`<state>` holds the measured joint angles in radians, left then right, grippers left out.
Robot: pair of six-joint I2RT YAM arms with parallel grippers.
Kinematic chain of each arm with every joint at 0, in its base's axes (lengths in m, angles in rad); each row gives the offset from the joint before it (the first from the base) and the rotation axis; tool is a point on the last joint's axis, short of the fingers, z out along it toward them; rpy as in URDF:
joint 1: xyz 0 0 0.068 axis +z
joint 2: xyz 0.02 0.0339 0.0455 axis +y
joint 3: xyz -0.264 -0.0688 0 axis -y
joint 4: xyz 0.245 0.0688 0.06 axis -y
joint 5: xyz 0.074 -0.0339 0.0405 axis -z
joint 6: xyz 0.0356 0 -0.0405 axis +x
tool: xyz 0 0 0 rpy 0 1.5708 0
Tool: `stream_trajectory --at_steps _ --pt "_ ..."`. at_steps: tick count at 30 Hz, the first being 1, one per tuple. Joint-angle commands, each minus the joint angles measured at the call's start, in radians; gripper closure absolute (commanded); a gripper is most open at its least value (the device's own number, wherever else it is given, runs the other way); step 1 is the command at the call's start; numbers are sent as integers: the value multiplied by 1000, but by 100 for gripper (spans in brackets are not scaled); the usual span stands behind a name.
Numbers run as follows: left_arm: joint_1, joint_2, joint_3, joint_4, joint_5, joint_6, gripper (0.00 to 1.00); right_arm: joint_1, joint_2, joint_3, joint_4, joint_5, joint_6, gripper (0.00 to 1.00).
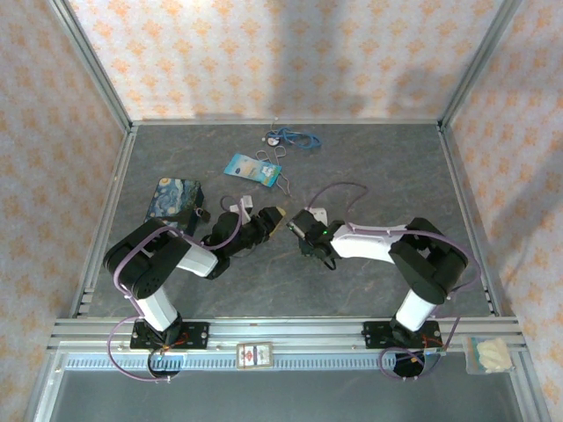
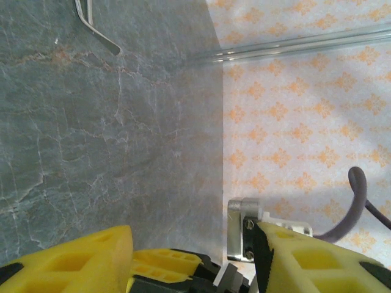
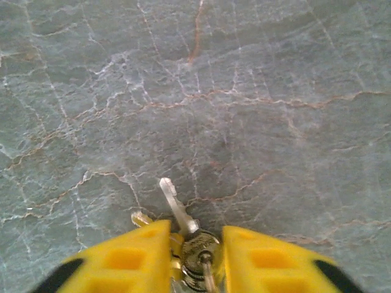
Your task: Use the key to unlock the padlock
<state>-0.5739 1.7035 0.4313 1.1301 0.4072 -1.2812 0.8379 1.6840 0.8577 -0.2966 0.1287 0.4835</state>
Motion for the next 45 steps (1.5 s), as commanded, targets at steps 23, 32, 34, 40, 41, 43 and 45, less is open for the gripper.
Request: stream_trajectory --at_steps 23,32,34,40,41,43,45 --pt "-25 -10 47 -30 17 55 47 -210 -259 -238 479 -364 293 100" --pt "-49 68 60 62 39 1 48 -223 -288 -254 534 -395 271 100" --pt "-49 73 70 56 36 9 48 -223 -289 -249 533 -409 254 100" --pt "-52 121 125 62 47 14 51 -224 -287 -256 570 -458 241 100" --pt "-52 127 135 62 47 14 52 -223 -289 -259 575 -464 239 100" --pt "-52 141 152 62 51 17 54 -223 -293 -261 585 -472 238 100" --pt "-53 151 170 54 53 20 59 -222 -296 -260 591 -475 235 100"
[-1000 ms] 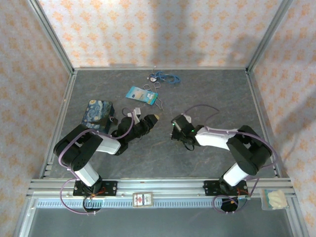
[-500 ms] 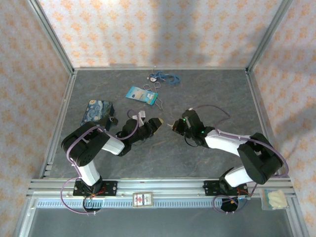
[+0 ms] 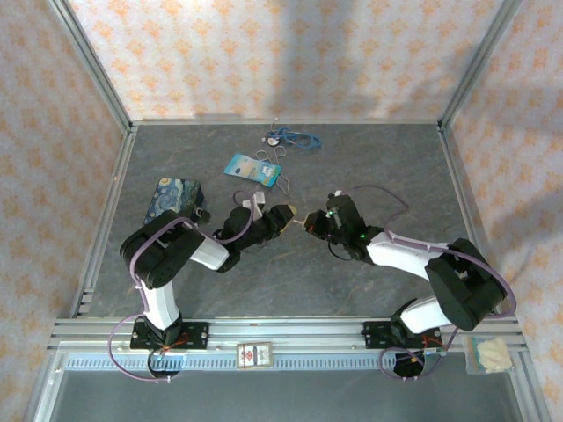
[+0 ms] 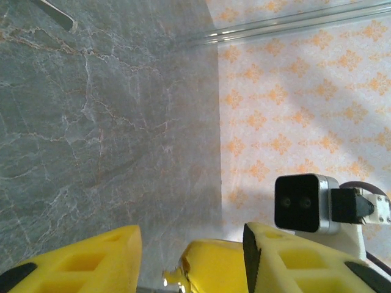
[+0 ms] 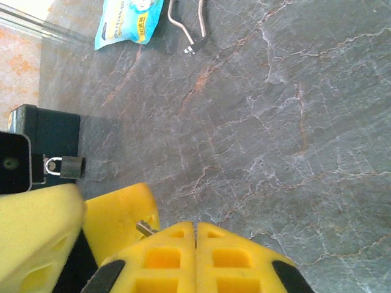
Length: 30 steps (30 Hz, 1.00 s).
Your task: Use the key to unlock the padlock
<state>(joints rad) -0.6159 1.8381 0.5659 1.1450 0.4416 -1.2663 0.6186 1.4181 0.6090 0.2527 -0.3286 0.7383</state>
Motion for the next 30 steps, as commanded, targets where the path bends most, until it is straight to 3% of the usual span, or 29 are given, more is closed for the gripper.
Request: stream_trajectory --at_steps 1,7,15,16,20,22,25,30 --pt "-13 19 39 40 20 7 61 -2 -32 -13 46 -18 -21 100" --pt "-25 26 47 29 19 8 69 1 -39 -22 69 -17 -20 100" --pt "-27 18 38 37 13 10 100 3 -46 -22 72 -9 -30 100" --pt "-26 11 36 31 8 20 100 3 -58 -23 67 -2 -43 98" --pt "-7 -29 25 14 11 95 100 -12 -136 -10 -1 23 -179 72" --pt "9 -51 19 33 37 143 100 -31 -171 7 -48 21 -267 66" --pt "38 -87 13 80 121 231 100 -75 -224 7 -58 -58 -360 60" --pt "69 -139 8 156 256 323 100 -168 -275 -41 96 -370 -381 60"
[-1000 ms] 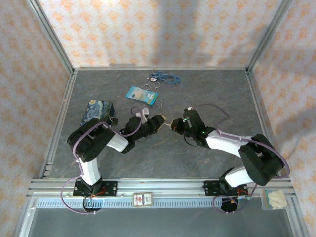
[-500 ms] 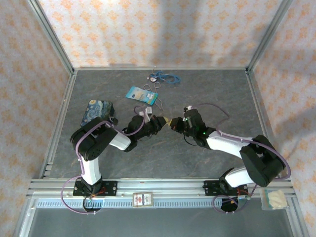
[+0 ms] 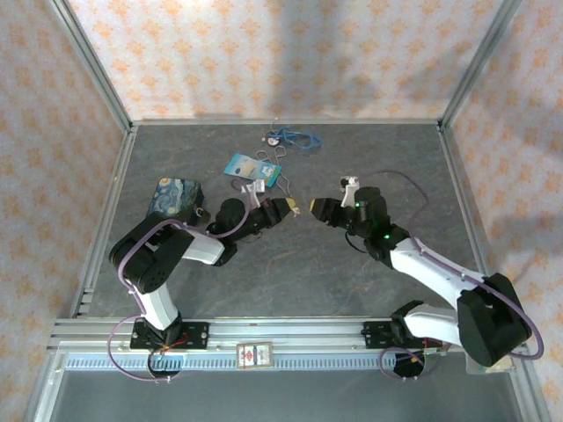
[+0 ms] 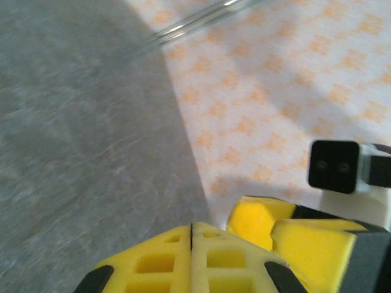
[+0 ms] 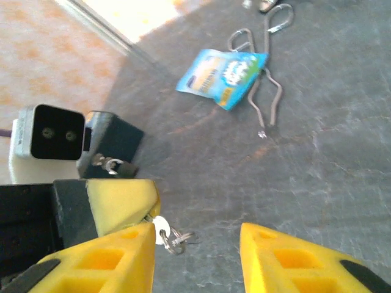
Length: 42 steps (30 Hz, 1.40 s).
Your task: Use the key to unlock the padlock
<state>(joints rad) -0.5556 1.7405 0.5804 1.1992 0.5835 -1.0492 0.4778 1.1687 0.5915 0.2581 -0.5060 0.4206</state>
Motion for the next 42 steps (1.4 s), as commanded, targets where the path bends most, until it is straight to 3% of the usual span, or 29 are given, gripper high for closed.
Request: stream_trajectory --at_steps 1,6,11,33,36,41,42 --pt "11 -47 -3 110 139 118 100 -39 -26 -28 118 -237 -57 60" --pt "13 -57 -1 172 200 127 100 -45 1 -35 258 -385 -6 60" --pt "13 -57 -4 242 213 106 100 -43 57 -43 353 -448 41 60" --pt "-11 10 -15 424 196 -22 100 -18 143 -56 533 -477 125 73" --pt "-15 13 -21 438 194 -33 100 -19 149 -56 555 -477 137 78" --pt "-14 1 -37 441 176 -29 100 -19 148 -61 543 -474 128 100" --pt "-9 -6 -42 435 161 -32 98 -18 146 -65 527 -468 119 100"
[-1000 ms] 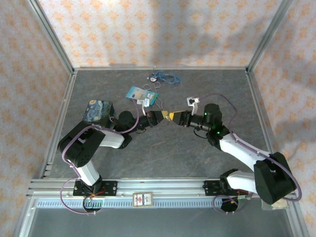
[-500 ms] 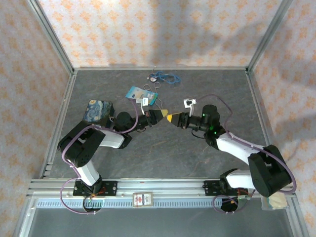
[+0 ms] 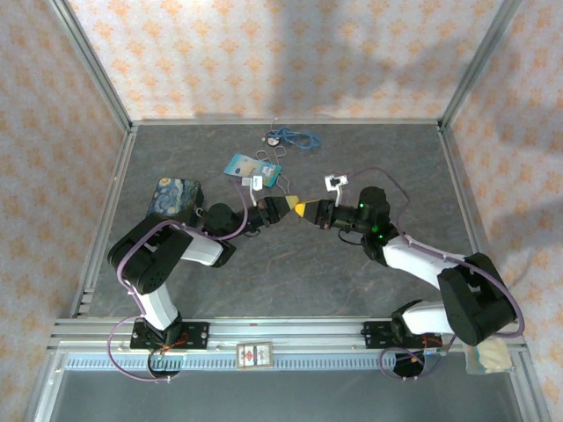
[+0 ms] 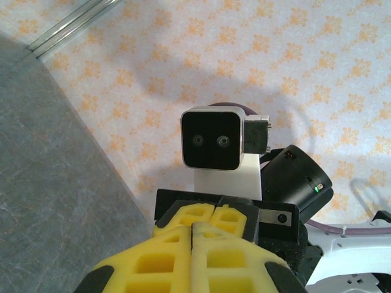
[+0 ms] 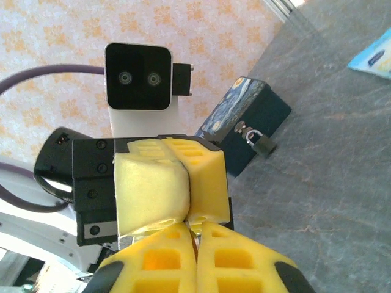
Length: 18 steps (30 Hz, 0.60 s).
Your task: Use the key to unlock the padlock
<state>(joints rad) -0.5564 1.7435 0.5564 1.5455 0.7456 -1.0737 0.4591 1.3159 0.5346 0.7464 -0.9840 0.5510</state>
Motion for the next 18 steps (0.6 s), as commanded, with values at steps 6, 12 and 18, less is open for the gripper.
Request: stream_trajectory --at_steps 6,12,18 --pt "95 -142 -76 -48 -130 10 1 0 -47 -28 -75 62 -104 100" --pt "188 -412 20 -793 -386 326 1 4 -55 13 -237 117 -215 100" --pt "352 -503 146 -1251 -661 465 1 69 -32 88 -423 324 -406 100"
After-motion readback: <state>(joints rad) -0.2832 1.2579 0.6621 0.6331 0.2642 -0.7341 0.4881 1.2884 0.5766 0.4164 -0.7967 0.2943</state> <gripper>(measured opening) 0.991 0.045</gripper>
